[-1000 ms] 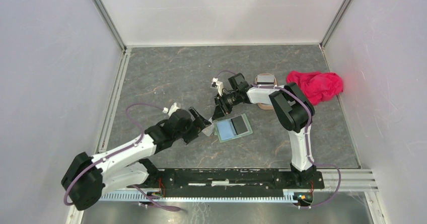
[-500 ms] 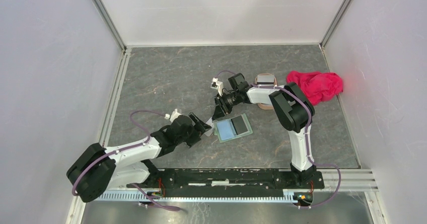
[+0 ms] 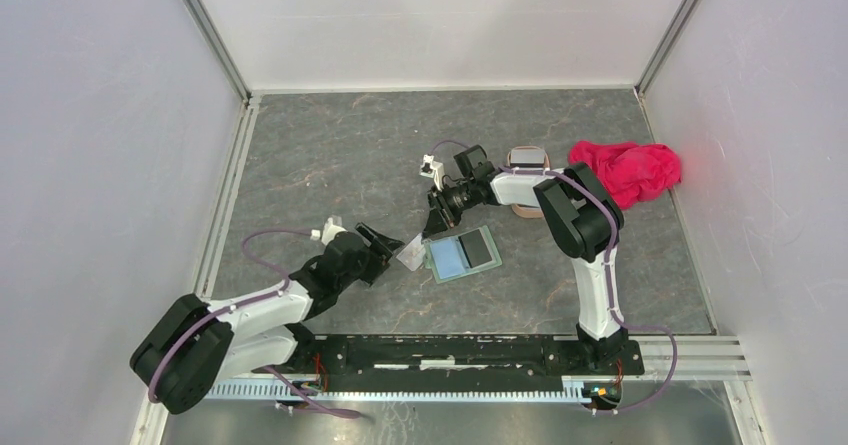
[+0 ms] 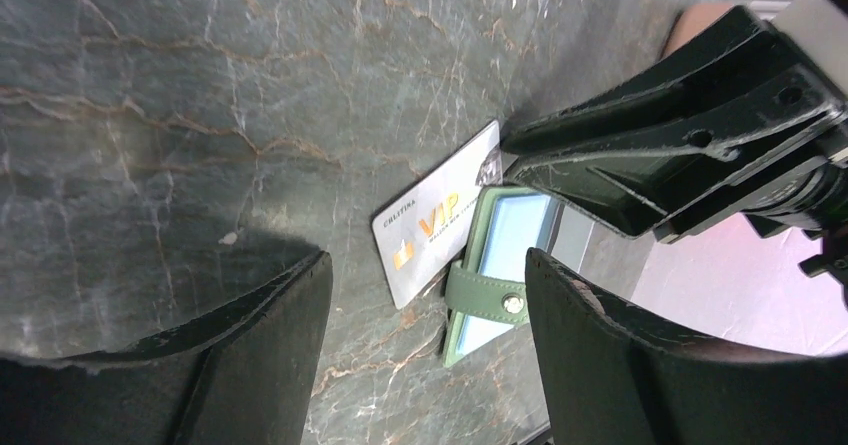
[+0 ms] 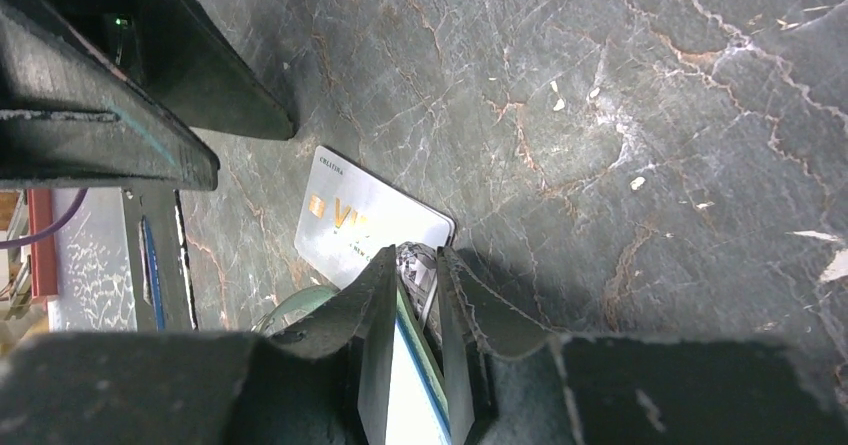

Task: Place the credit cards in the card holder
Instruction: Move the credit card to the center of the board, then pick up the credit card from the center of the board.

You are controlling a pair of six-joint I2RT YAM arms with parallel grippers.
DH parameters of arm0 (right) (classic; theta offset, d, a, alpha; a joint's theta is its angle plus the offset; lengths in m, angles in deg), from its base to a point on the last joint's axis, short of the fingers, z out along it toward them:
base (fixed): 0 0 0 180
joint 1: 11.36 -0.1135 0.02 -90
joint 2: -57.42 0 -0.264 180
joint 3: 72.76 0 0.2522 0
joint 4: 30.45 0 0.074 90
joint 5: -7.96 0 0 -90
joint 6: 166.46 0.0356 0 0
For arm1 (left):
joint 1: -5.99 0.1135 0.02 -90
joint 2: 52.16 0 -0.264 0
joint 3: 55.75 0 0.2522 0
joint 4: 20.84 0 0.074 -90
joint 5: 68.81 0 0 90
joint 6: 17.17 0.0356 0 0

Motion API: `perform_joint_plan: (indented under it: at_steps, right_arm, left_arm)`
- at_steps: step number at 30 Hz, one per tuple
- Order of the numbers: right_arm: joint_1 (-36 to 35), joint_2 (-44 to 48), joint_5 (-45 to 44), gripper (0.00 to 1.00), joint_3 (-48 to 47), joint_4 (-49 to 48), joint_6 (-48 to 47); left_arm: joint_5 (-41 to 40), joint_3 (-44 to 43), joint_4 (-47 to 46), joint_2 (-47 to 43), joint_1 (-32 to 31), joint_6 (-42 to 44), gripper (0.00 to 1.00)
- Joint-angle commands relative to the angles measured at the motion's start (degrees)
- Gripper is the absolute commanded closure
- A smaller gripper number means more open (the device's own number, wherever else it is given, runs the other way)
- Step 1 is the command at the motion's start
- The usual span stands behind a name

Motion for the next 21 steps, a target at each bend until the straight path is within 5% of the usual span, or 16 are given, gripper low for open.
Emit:
perform_joint_plan:
  at_steps: [1, 11, 21]
  right_arm:
    - [0.4, -3.5, -4.5, 0.73, 0.1, 4.4, -3.0]
    - [0.9, -4.2, -4.6, 0.73, -0.1, 5.2, -3.4]
    - [1.1, -4.3, -4.5, 0.73, -0.1, 5.1, -3.5]
  left_arm:
    - [2.5, 2.3, -3.4, 1.4, 3.2, 5.9, 0.23]
    - [12.6, 2.8, -18.6, 14.4, 6.7, 8.6, 0.33]
    - [10.8, 0.3, -4.2, 7.7, 7.5, 15.0, 0.31]
